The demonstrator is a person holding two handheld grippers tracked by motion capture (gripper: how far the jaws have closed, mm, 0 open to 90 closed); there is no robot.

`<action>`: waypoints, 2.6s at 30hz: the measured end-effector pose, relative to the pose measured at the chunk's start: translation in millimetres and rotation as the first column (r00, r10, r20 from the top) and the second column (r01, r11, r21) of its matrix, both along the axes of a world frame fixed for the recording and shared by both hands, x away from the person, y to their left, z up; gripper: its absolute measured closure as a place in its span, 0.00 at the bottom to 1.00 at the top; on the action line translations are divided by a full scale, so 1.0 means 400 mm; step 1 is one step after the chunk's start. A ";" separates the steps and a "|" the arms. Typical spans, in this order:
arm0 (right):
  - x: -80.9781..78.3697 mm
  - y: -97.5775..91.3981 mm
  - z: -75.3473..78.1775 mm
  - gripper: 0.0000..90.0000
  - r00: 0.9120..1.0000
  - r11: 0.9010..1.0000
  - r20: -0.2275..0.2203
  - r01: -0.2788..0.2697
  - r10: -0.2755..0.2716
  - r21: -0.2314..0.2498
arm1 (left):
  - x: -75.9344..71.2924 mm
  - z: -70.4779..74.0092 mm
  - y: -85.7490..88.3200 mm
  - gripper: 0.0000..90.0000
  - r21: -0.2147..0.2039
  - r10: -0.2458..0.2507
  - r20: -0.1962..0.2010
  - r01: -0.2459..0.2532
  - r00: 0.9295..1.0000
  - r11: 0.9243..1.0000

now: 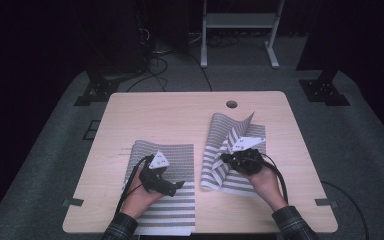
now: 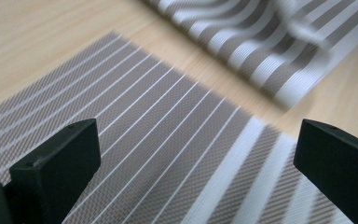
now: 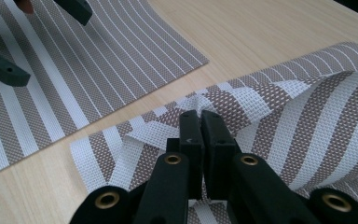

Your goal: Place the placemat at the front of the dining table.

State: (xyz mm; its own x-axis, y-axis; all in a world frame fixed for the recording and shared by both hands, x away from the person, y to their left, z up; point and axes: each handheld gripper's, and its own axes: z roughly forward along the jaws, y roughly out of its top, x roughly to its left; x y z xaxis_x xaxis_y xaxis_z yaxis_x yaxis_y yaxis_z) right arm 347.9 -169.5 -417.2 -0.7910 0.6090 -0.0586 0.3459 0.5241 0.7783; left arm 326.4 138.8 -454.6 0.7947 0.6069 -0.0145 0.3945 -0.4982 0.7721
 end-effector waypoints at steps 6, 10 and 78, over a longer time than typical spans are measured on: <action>-0.001 0.017 0.000 0.97 1.000 1.000 -0.001 -0.016 0.016 0.004 | -0.012 0.036 -0.029 0.01 -0.057 -0.046 0.007 0.047 0.999 0.997; -0.002 0.023 0.005 0.97 1.000 0.999 0.000 -0.028 0.028 0.018 | -0.012 0.052 -0.040 0.03 -0.095 -0.060 -0.017 0.058 0.998 0.994; -0.142 -0.145 -0.063 0.48 0.993 0.996 -0.083 0.082 -0.080 0.022 | 0.078 0.061 -0.130 0.97 -0.170 -0.103 -0.099 0.085 0.990 0.982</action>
State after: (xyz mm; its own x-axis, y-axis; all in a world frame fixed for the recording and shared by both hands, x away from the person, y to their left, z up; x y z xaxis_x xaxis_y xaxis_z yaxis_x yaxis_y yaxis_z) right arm 291.1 -227.5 -442.4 -0.7405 0.6717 0.0209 0.4499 0.4724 0.7579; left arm 357.7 87.0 -430.4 0.8365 0.5117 -0.1960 0.4366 -0.4063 0.8027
